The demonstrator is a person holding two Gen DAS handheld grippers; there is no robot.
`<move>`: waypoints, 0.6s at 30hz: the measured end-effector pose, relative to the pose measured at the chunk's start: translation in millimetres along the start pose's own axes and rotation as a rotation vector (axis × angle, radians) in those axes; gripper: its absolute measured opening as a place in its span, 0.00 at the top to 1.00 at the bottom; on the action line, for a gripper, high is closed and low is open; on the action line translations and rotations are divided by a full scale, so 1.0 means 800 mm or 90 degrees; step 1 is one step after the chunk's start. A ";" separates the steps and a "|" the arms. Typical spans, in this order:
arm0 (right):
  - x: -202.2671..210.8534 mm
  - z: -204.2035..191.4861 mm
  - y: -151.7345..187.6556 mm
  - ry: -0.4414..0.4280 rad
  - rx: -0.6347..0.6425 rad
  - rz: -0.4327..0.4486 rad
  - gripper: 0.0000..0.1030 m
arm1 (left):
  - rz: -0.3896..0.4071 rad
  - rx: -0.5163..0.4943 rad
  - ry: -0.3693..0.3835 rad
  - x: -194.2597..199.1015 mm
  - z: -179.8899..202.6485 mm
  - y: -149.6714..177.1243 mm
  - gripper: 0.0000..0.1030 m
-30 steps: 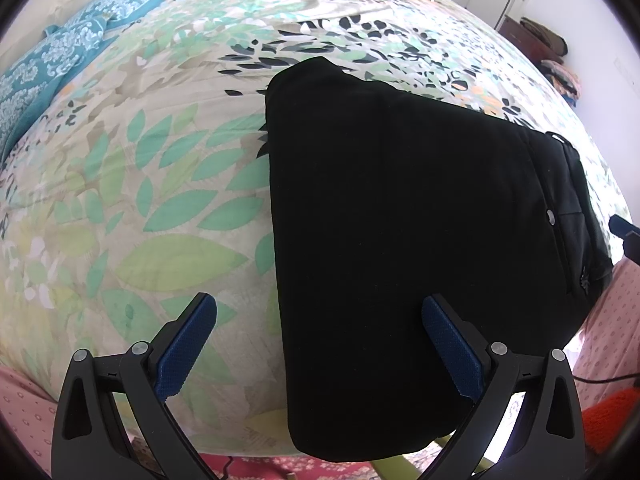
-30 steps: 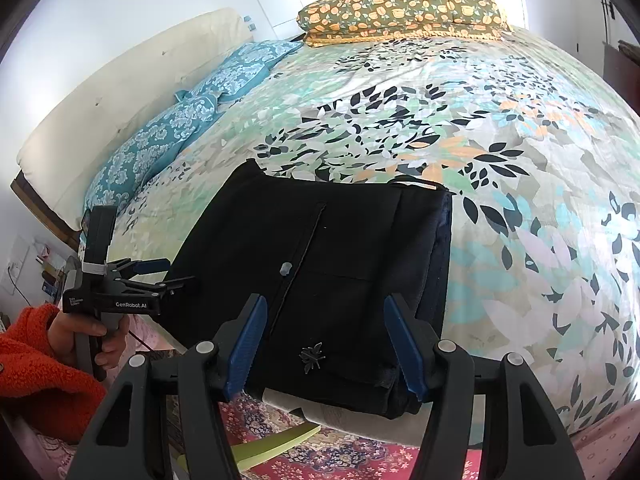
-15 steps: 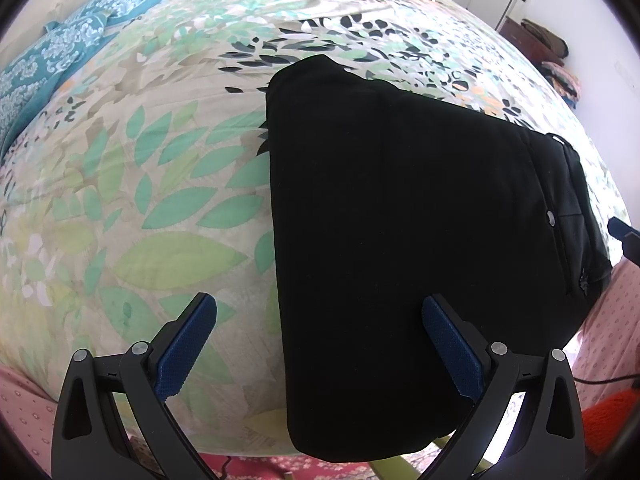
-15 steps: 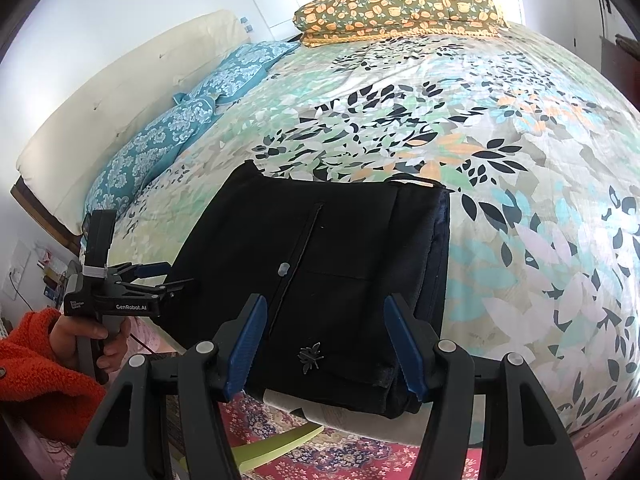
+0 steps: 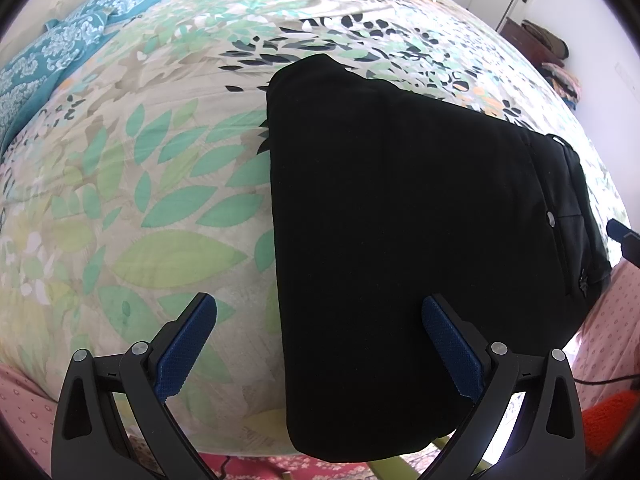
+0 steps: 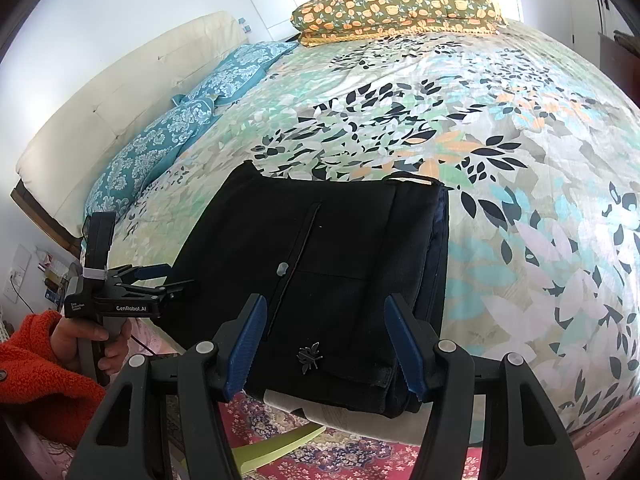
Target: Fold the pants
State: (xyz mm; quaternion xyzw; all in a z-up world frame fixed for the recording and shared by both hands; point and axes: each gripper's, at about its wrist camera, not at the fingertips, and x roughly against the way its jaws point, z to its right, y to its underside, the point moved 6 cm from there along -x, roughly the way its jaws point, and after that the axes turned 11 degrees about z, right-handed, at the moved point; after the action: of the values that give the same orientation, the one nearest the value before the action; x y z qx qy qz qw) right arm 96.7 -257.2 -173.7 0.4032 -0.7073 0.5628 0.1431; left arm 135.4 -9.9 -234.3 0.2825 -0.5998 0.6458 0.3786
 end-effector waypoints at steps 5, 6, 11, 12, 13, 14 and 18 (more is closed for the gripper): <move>-0.001 0.000 0.003 -0.001 -0.004 -0.002 0.40 | -0.003 0.009 0.004 -0.002 0.000 0.001 0.00; -0.002 -0.001 0.003 -0.001 -0.004 -0.002 0.40 | -0.004 0.011 0.005 -0.002 -0.001 0.000 0.00; -0.003 -0.001 0.005 -0.002 -0.009 -0.005 0.40 | -0.007 0.016 0.008 -0.001 -0.001 0.002 0.00; -0.004 0.000 0.004 -0.003 -0.010 -0.007 0.40 | -0.007 0.017 0.008 -0.001 -0.003 0.001 0.00; -0.004 -0.001 0.004 -0.003 -0.011 -0.007 0.40 | -0.008 0.018 0.009 -0.002 -0.003 0.001 0.00; -0.005 -0.001 0.005 -0.005 -0.013 -0.008 0.40 | -0.010 0.020 0.011 -0.002 -0.004 0.001 0.00; 0.004 0.017 -0.011 -0.014 -0.054 0.016 0.40 | -0.035 0.017 0.029 0.003 -0.013 -0.010 0.01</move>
State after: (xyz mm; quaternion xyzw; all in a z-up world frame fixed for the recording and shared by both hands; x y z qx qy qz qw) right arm 104.4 -271.3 -170.1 0.3939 -0.7370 0.5298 0.1448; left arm 141.2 1.1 -229.1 0.2893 -0.5744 0.6495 0.4056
